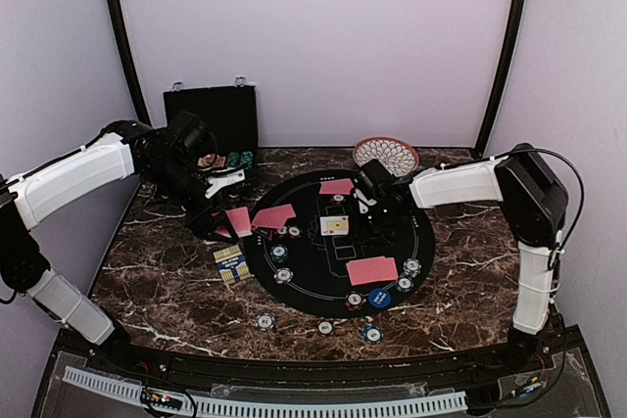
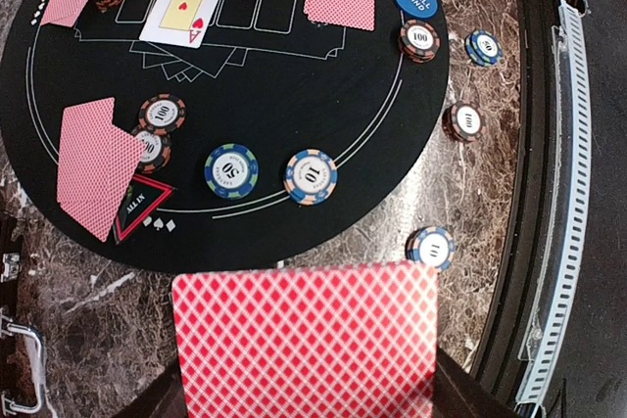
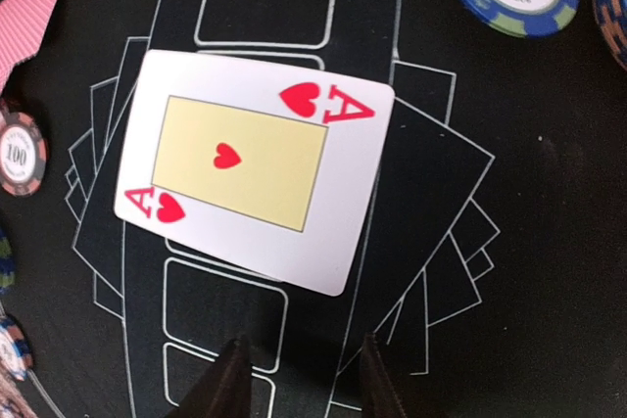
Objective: Distribute texas hold em gaming equipment
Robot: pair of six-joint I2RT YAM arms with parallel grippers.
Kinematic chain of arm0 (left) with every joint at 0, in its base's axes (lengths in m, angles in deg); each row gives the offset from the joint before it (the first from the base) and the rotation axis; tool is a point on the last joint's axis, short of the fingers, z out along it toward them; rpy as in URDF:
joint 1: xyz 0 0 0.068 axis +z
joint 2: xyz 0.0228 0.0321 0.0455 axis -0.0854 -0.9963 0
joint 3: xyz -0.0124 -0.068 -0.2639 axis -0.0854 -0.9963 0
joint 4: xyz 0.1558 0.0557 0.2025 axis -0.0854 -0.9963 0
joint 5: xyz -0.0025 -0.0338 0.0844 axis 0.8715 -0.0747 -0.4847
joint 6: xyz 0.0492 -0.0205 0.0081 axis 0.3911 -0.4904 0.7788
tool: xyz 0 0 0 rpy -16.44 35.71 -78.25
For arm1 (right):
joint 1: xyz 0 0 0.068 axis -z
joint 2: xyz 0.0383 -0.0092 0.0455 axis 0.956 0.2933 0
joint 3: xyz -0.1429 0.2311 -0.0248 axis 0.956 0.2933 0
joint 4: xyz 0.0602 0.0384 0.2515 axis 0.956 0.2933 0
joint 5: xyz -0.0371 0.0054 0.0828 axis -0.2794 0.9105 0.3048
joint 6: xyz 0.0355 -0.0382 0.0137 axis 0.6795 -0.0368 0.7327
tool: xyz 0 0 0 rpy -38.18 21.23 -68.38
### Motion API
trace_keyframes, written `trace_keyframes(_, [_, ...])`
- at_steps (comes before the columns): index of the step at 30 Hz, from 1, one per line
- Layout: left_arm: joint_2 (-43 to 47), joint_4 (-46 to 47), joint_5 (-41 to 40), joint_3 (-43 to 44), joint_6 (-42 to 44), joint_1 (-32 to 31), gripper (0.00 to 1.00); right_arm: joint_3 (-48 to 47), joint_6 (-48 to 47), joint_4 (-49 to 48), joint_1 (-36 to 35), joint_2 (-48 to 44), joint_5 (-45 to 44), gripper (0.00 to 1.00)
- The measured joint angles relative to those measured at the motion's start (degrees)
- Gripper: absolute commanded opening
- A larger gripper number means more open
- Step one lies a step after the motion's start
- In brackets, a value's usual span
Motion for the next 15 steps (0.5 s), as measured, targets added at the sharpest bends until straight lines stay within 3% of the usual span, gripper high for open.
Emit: trace_keyframes(15, [0.00,-0.35,-0.07,0.00,0.07,0.00,0.00,-10.12,-0.79,10.60,-2.93,6.01,-9.22,0.24])
